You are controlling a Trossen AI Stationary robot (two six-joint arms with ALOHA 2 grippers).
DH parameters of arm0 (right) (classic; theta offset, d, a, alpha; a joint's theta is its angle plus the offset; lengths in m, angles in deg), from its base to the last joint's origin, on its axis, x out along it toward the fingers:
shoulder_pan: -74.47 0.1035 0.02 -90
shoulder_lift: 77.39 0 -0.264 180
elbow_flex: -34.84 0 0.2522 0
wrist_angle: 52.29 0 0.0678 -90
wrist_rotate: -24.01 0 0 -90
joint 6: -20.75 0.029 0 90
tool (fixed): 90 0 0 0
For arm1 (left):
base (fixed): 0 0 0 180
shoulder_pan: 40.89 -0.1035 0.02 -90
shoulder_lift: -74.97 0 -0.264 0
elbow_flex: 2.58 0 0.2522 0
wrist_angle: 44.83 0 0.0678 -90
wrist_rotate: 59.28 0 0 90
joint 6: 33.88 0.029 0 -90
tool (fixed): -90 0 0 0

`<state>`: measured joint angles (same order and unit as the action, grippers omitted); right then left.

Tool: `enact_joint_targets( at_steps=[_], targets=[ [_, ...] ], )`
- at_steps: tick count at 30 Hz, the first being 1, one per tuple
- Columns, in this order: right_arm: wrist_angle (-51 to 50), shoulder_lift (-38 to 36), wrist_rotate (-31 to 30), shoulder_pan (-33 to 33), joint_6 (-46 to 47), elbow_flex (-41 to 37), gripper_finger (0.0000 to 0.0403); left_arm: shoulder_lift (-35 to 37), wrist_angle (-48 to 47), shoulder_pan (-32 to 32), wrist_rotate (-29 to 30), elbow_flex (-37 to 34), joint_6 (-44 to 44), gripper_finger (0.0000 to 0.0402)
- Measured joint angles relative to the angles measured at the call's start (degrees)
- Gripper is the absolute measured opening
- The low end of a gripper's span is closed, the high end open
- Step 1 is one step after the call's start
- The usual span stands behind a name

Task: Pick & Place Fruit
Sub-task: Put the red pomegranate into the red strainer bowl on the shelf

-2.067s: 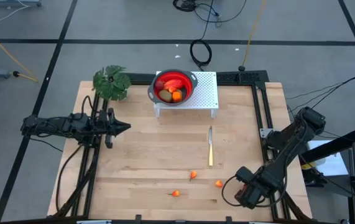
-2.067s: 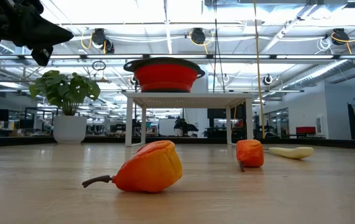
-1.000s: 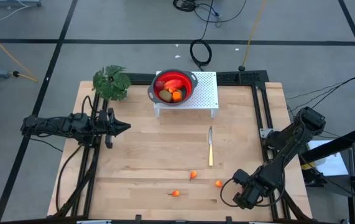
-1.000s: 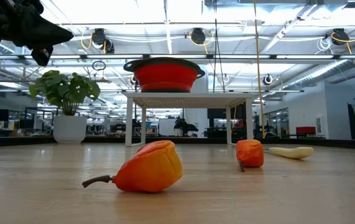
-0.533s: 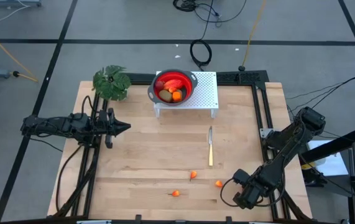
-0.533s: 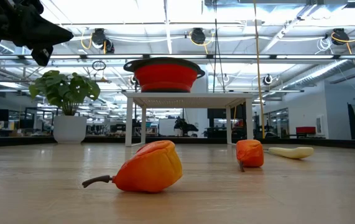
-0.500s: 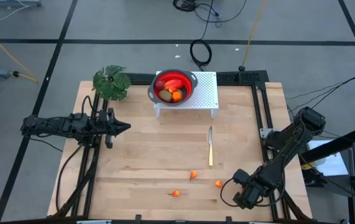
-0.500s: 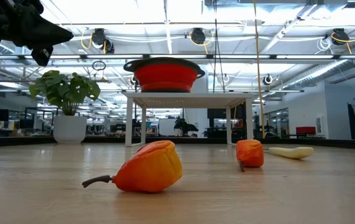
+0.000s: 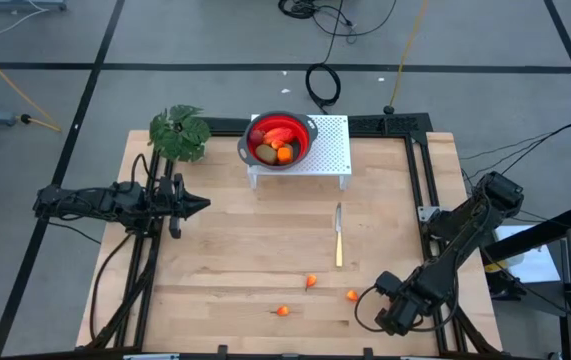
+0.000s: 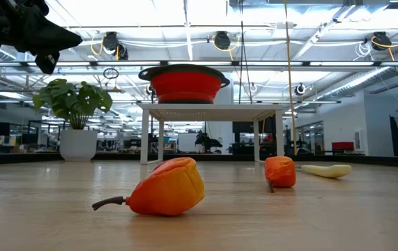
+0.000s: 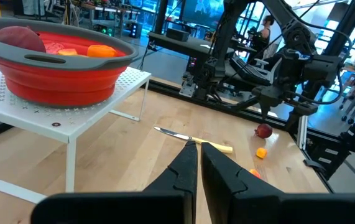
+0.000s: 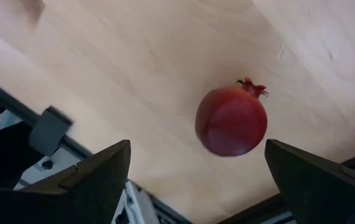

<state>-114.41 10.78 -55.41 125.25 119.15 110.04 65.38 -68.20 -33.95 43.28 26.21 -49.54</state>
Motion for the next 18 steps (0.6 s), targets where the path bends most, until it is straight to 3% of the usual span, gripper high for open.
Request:
enact_joint_targets(
  at_steps=[10,18],
  targets=[
    [8.5,0.0,3.0,0.1,0.3,-6.7,0.0364,0.0,0.0,0.0,0.0,0.0,-1.0,0.0019],
    [10.0,0.0,3.0,0.2,-0.1,-7.5,0.0359,0.0,0.0,0.0,0.1,0.0,-1.4,0.0019]
  ],
)
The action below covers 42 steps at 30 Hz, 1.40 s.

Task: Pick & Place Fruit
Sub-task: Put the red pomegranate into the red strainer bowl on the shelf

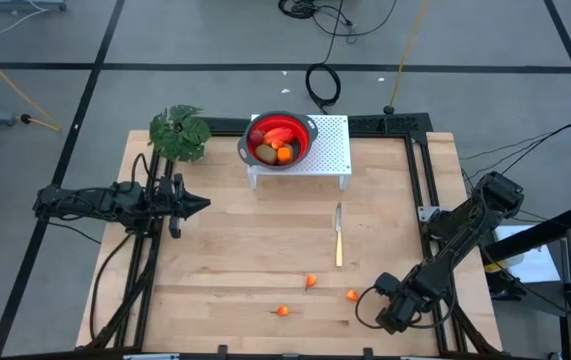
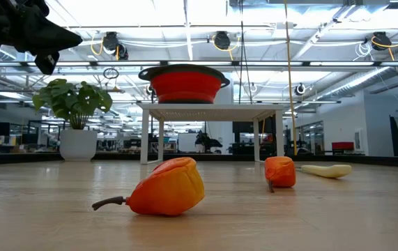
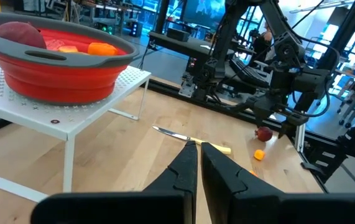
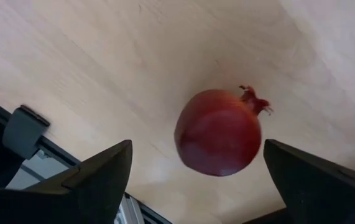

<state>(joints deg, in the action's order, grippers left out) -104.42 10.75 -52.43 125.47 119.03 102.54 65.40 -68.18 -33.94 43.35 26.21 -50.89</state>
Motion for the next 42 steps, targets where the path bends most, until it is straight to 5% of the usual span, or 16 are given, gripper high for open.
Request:
enact_joint_targets(
  at_steps=[13,42],
  targets=[
    [-0.3,0.0,-0.2,0.0,-0.6,0.0,0.0314,0.0,0.0,0.0,1.0,0.0,0.3,0.0019],
    [1.7,0.1,0.0,0.0,-0.3,-3.4,0.0305,0.0,0.0,0.0,1.1,0.0,0.0,0.0019]
  ],
)
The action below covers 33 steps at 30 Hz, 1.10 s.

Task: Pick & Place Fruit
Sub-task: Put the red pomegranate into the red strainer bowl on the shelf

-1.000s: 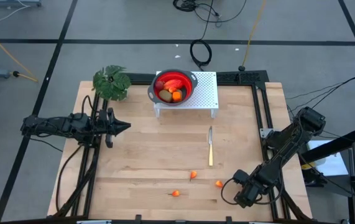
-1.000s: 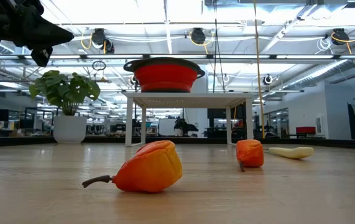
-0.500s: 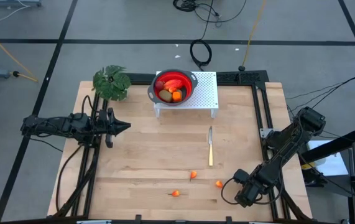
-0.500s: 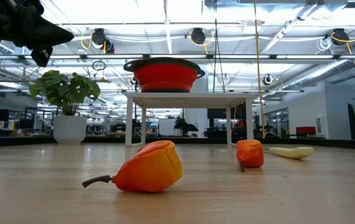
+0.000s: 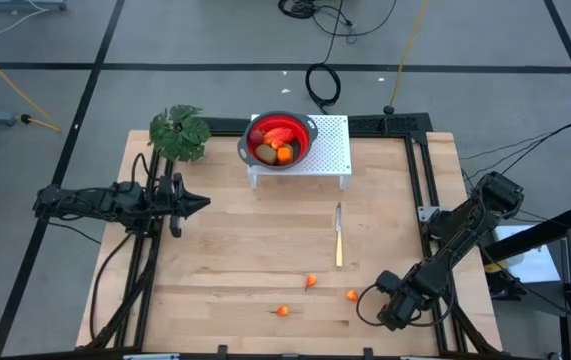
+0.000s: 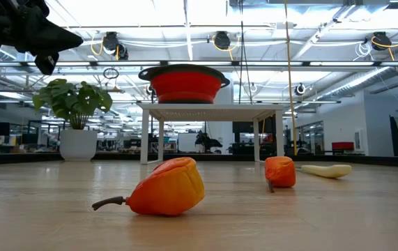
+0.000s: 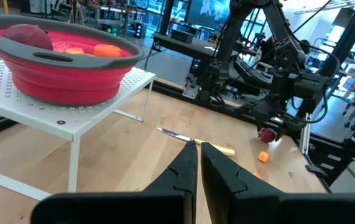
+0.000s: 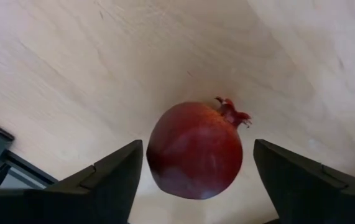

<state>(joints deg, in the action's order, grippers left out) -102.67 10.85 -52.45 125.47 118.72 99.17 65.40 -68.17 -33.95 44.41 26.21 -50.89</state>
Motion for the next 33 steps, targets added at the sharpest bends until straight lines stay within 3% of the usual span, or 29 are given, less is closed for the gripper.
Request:
enact_joint_targets(
  at_steps=[13,23,28,33],
  targets=[
    [0.0,0.0,0.0,0.0,-0.2,0.0,0.0196,0.0,0.0,0.0,1.9,0.0,0.1,0.0019],
    [0.0,-4.6,-1.0,-1.2,-1.0,0.0,0.0191,0.0,0.0,0.0,1.9,0.0,0.1,0.0019],
    [0.6,-10.8,-9.6,-2.3,-1.2,0.0,0.0184,0.0,0.1,0.0,1.9,0.0,0.1,0.0019],
    [2.8,-17.7,-26.9,-3.1,-2.1,0.0,0.0188,0.0,0.2,0.0,1.4,0.0,0.1,0.0019]
  ],
)
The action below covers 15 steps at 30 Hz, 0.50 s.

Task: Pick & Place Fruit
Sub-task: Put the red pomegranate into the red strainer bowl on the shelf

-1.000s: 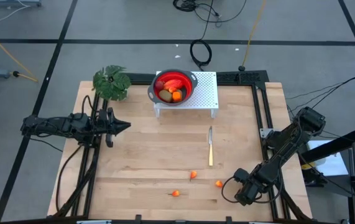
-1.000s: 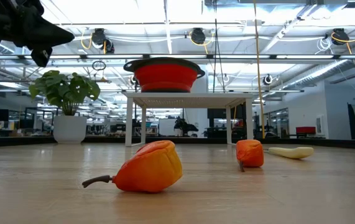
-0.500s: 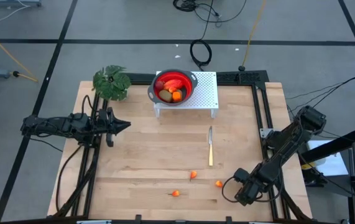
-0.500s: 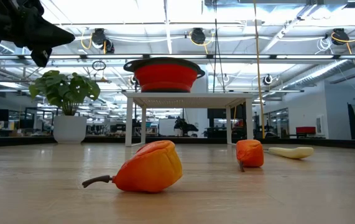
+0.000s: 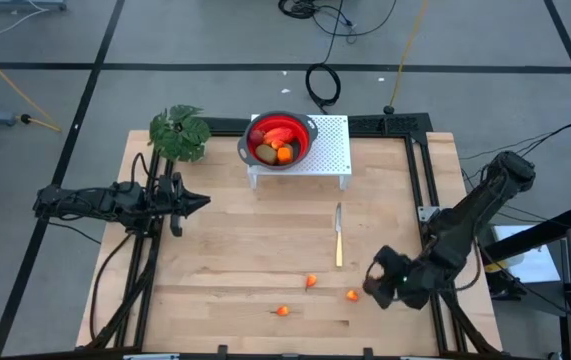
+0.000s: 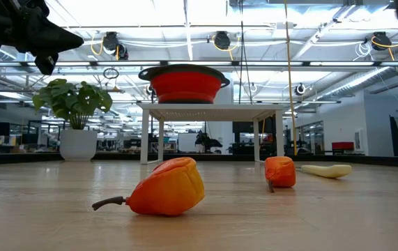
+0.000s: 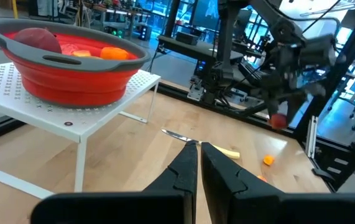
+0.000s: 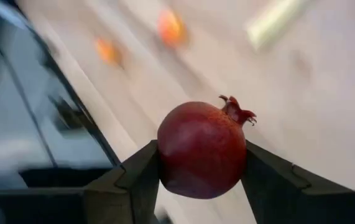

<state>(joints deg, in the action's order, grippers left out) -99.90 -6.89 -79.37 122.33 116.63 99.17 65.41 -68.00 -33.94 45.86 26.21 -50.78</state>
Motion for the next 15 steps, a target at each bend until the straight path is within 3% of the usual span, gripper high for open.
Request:
enact_joint_targets(
  at_steps=[6,15],
  targets=[
    [2.7,-6.0,-19.1,-1.0,-5.2,0.0,0.0185,0.0,0.0,0.0,0.0,0.0,0.0,0.0019],
    [11.5,-10.3,-33.8,-3.6,-21.3,0.0,0.0186,0.0,0.0,0.0,0.0,0.0,0.0,0.0019]
  ],
)
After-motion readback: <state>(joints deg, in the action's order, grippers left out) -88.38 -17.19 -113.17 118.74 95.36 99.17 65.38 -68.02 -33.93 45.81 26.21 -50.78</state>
